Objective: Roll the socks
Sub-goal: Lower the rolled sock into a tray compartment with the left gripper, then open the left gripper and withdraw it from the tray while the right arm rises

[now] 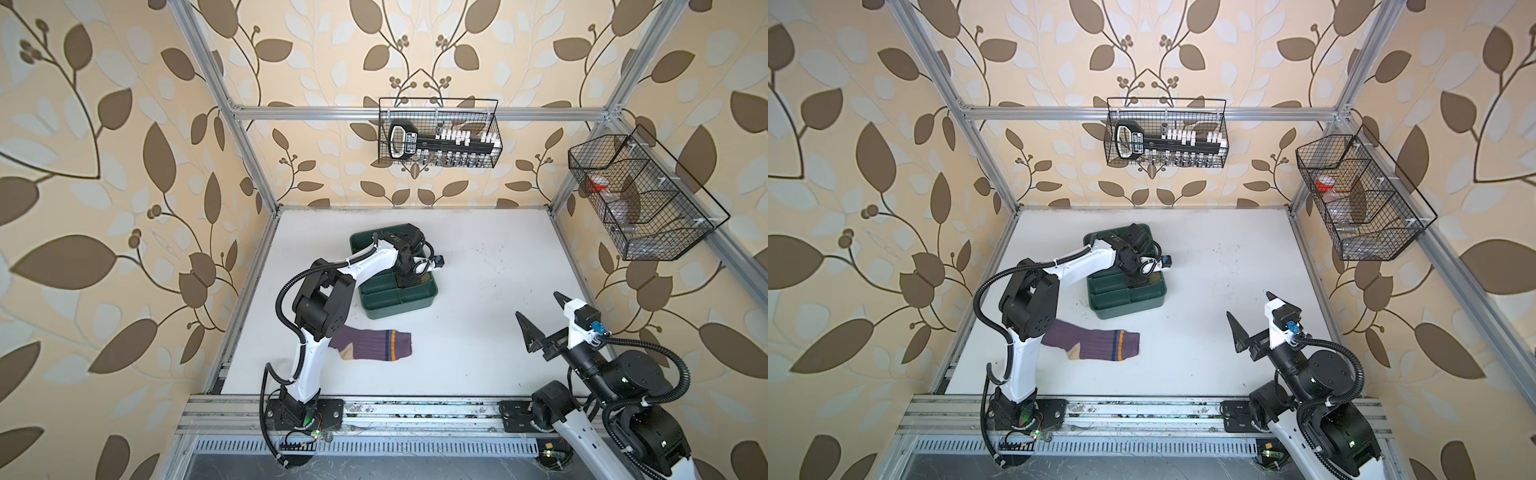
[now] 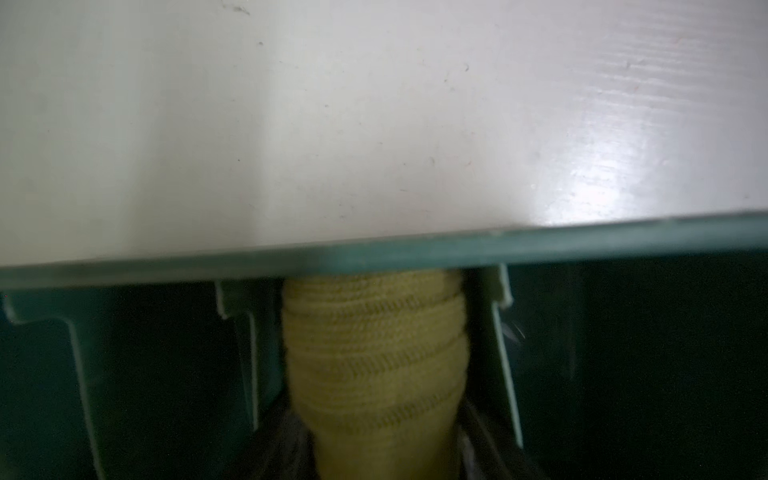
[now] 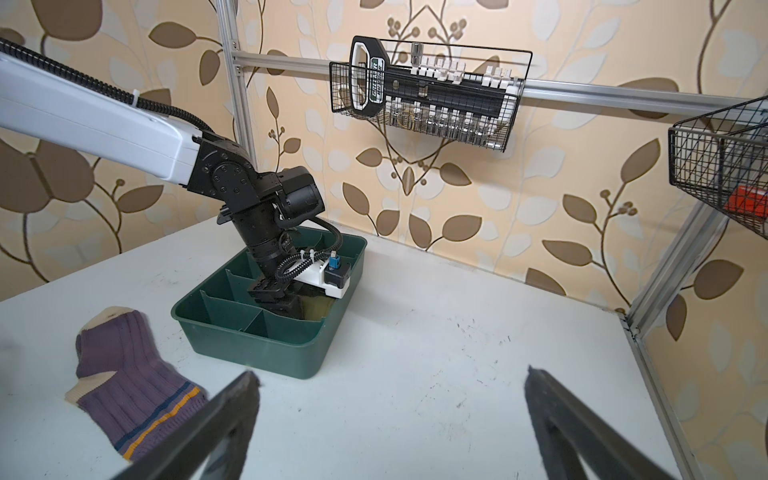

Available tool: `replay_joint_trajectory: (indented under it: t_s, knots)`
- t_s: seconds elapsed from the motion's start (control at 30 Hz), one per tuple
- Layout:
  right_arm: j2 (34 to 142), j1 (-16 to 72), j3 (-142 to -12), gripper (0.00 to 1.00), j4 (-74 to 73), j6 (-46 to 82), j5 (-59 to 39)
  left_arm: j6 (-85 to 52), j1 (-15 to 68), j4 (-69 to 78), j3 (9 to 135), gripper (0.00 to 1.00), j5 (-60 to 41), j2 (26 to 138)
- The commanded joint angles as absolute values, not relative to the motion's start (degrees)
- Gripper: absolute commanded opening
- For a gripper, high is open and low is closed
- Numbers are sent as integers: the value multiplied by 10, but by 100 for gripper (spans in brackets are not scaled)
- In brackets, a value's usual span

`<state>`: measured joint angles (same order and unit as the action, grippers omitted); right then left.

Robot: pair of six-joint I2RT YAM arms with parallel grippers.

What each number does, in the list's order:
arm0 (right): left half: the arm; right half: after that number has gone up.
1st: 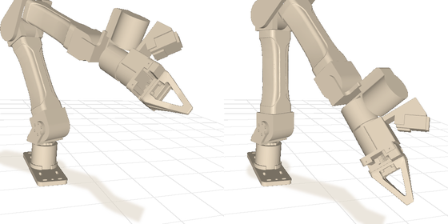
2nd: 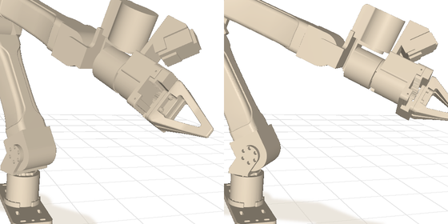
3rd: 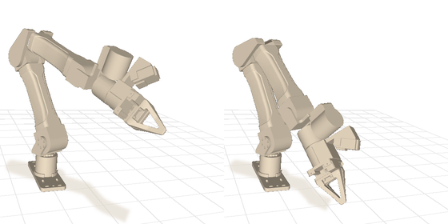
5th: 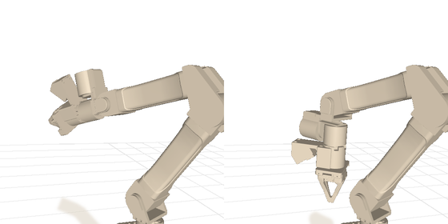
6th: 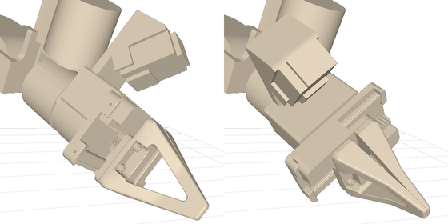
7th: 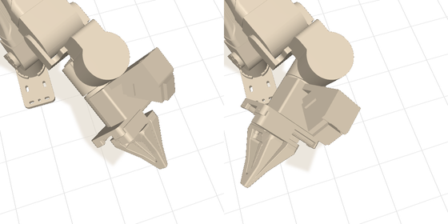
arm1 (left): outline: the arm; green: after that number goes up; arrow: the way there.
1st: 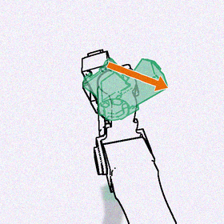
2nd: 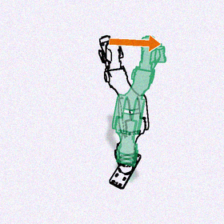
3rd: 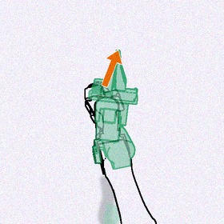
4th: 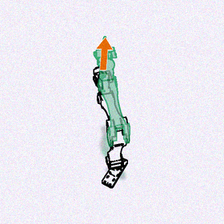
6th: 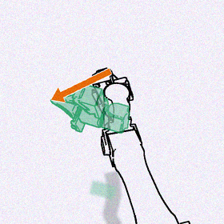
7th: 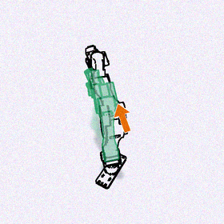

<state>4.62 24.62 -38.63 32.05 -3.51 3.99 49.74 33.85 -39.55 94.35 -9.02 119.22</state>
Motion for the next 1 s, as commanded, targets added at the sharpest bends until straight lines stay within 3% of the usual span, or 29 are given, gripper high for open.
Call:
replay_joint_trajectory:
  t_s: [0.0, 0.13, 0.5, 0.67, 0.7, 0.77, 0.9, 0.97]
  knots:
    - [46, 244, -396, 100, 312, -40, 30, 520, 347, -451, 927, 58, -84, 1162]
    - [45, 244, -398, 100, 312, -41, 28, 527, 347, -464, 937, 64, -77, 1143]
    - [46, 243, -388, 100, 288, -24, 46, 517, 339, -443, 956, 63, -64, 1028]
    - [78, 243, -383, 100, 233, 36, 70, 363, 301, -202, 851, 71, -74, 861]
    - [90, 243, -386, 100, 223, 51, 67, 329, 294, -140, 819, 76, -60, 831]
    - [122, 244, -402, 100, 208, 85, 43, 237, 278, 0, 736, 97, -10, 739]
    - [185, 243, -400, 100, 141, 137, -11, 97, 264, 72, 650, 99, 99, 636]
    - [208, 243, -364, 94, 58, 192, -34, 23, 264, 52, 617, 99, 146, 594]
